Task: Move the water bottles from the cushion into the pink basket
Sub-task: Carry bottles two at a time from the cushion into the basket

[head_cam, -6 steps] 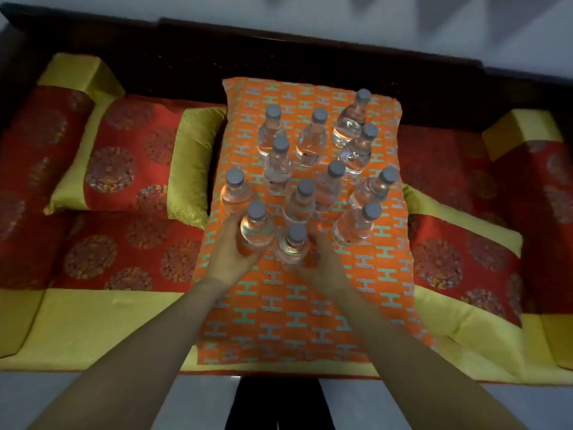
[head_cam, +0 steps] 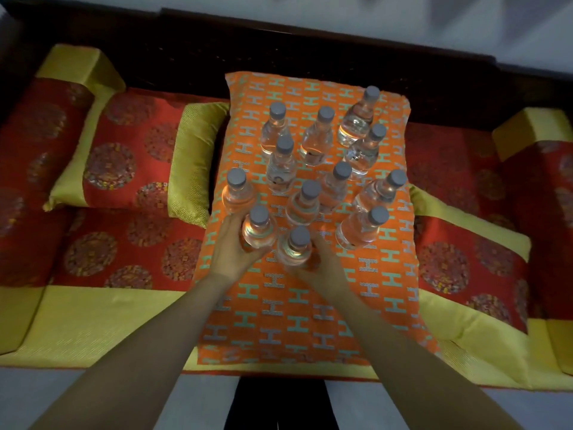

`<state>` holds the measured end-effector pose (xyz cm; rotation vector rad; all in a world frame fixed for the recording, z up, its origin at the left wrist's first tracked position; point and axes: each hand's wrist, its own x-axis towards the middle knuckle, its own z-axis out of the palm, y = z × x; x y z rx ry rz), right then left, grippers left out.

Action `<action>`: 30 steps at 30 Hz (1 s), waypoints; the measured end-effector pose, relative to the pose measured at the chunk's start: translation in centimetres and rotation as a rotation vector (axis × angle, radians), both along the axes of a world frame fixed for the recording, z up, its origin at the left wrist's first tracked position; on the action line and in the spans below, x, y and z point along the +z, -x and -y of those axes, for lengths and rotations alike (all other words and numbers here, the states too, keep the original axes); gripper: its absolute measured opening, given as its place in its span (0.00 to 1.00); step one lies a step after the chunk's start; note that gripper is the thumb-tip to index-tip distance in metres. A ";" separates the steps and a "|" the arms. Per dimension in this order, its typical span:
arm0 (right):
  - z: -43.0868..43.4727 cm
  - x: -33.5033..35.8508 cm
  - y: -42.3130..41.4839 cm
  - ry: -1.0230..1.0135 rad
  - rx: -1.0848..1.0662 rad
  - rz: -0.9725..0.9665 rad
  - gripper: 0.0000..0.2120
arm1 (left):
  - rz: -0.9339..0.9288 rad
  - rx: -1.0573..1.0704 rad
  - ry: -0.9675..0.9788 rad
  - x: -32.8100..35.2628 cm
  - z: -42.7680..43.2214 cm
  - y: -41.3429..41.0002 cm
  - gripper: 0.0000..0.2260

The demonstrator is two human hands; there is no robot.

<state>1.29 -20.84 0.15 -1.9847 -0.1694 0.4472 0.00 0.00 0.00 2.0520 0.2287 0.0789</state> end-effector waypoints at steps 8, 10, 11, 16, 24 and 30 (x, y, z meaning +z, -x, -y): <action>1.1 0.1 0.0 -0.057 -0.070 -0.005 0.31 | -0.052 0.007 0.015 0.4 -0.6 0.3 0.30; 1.2 0.8 -0.2 -0.063 -0.117 -0.022 0.28 | -0.101 0.011 0.093 0.8 -0.8 0.6 0.30; 1.3 1.1 -0.3 -0.077 -0.141 -0.040 0.27 | -0.130 0.010 0.122 1.0 -1.0 0.7 0.31; 2.1 3.7 0.1 -0.130 -0.209 -0.018 0.25 | -0.171 0.006 0.190 3.5 -0.9 0.9 0.29; 6.5 8.0 2.3 -0.155 -0.368 0.043 0.24 | -0.088 -0.085 0.277 8.5 3.3 -0.4 0.29; 15.3 12.0 4.8 -0.156 -0.647 0.086 0.12 | -0.063 -0.285 0.321 11.2 10.9 -2.7 0.40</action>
